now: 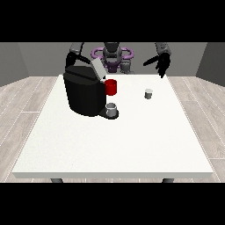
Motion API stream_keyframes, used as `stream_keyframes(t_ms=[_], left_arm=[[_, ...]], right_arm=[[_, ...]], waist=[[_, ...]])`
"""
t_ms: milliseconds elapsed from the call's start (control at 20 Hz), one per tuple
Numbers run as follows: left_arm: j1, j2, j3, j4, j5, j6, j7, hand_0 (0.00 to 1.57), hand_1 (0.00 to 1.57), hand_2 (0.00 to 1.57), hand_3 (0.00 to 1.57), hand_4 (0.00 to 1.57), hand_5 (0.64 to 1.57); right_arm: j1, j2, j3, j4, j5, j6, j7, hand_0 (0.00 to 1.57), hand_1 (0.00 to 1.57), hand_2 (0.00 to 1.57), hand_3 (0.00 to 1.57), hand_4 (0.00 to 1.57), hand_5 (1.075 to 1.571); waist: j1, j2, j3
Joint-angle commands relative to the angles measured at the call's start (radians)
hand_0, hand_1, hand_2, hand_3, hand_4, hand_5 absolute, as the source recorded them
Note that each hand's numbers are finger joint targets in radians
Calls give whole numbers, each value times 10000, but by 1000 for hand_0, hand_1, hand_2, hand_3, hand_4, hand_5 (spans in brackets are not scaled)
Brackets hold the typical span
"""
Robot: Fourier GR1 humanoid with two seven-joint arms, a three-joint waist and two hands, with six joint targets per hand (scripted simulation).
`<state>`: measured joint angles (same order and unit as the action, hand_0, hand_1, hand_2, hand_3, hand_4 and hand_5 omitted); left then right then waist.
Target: Insert the coffee pod into the coffee machine and close the lid
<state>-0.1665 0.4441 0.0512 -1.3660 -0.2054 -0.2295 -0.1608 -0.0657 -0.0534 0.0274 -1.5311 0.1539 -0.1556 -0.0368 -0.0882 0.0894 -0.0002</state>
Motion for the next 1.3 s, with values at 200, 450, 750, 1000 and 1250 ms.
stream_keyframes(t_ms=[200,450,750,1000,1250], left_arm=[[-1456,1147,348,2240,-932,-453,-383,0,0,0,0,0,1571],[-1799,418,-350,2990,-1897,13,-51,0,0,0,0,0,1571],[-3161,802,-208,3967,-2664,287,-448,0,0,291,0,0,1571],[-3253,372,-135,5007,-3385,1650,-1425,946,946,967,665,0,1571],[-3515,6,-1096,4833,-4685,2315,-1131,1071,1071,1132,931,465,1571]], right_arm=[[-887,208,442,-326,433,-215,775,0,0,0,0,0,1571],[-1076,426,324,328,56,7,711,0,0,0,0,0,1571],[-2312,395,-113,1381,240,-430,404,0,0,0,0,0,1571],[-1643,522,314,1589,292,-524,-308,0,0,0,0,0,1571],[-2217,363,94,2051,179,-66,485,0,0,0,0,0,1571]], waist=[[-704,1156,-8],[-605,1225,0],[-290,1960,1],[-420,1905,-2],[-409,1474,1]])
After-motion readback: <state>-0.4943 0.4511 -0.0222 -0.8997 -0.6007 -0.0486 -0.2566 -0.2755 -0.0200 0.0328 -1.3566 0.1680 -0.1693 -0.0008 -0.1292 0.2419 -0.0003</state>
